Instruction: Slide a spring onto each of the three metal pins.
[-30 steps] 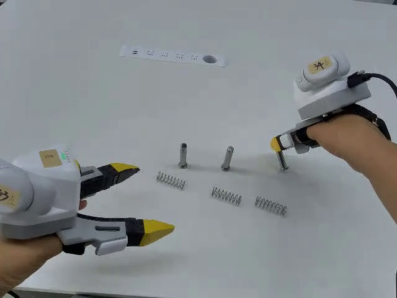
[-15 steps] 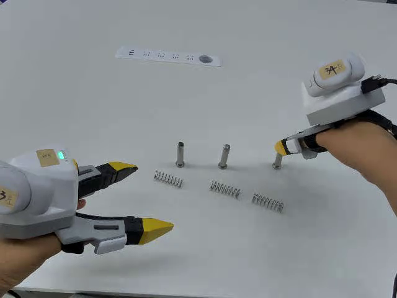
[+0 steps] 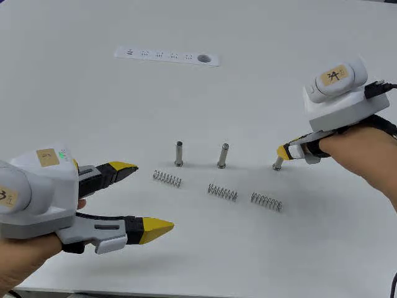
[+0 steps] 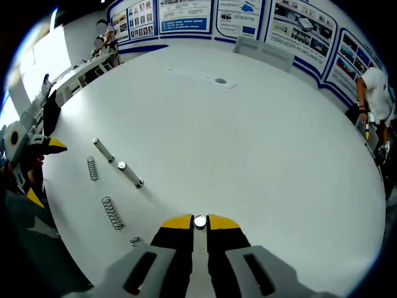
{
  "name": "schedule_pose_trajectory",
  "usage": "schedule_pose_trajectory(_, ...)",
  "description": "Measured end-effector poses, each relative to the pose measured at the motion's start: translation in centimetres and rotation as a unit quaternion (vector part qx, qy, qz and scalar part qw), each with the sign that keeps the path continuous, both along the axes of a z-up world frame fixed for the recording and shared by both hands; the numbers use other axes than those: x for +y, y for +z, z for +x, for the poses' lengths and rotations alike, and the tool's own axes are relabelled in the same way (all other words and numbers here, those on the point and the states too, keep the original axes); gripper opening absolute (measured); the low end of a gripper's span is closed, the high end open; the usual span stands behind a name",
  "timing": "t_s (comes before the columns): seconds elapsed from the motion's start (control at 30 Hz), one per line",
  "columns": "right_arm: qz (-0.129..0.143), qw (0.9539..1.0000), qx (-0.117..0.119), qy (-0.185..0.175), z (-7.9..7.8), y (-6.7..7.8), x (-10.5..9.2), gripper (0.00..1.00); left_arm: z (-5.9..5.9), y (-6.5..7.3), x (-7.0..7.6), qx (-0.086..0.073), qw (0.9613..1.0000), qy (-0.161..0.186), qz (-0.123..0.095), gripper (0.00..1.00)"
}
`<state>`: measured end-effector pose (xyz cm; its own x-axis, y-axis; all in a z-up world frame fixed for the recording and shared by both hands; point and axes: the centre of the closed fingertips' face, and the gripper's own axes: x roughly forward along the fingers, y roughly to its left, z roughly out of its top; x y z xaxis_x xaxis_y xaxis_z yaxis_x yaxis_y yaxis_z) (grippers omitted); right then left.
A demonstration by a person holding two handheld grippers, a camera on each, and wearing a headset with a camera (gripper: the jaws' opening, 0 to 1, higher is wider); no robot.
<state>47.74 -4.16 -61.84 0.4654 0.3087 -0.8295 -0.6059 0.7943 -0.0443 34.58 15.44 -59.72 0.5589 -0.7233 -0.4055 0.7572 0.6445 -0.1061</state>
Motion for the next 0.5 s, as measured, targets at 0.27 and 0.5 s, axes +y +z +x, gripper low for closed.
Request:
schedule_pose_trajectory(0.27, 0.000, 0.9999, -0.010, 0.013, 0.07, 0.02, 0.09, 0.09, -0.02, -0.09, -0.05, 0.001, 1.0000, 0.000, 0.000, 0.74)
schedule_pose_trajectory(0.5, -0.003, 0.9996, -0.017, 0.021, 0.07, 0.14, 0.07, 0.11, 0.01, -0.06, -0.10, 0.001, 1.0000, -0.002, 0.000, 0.74)
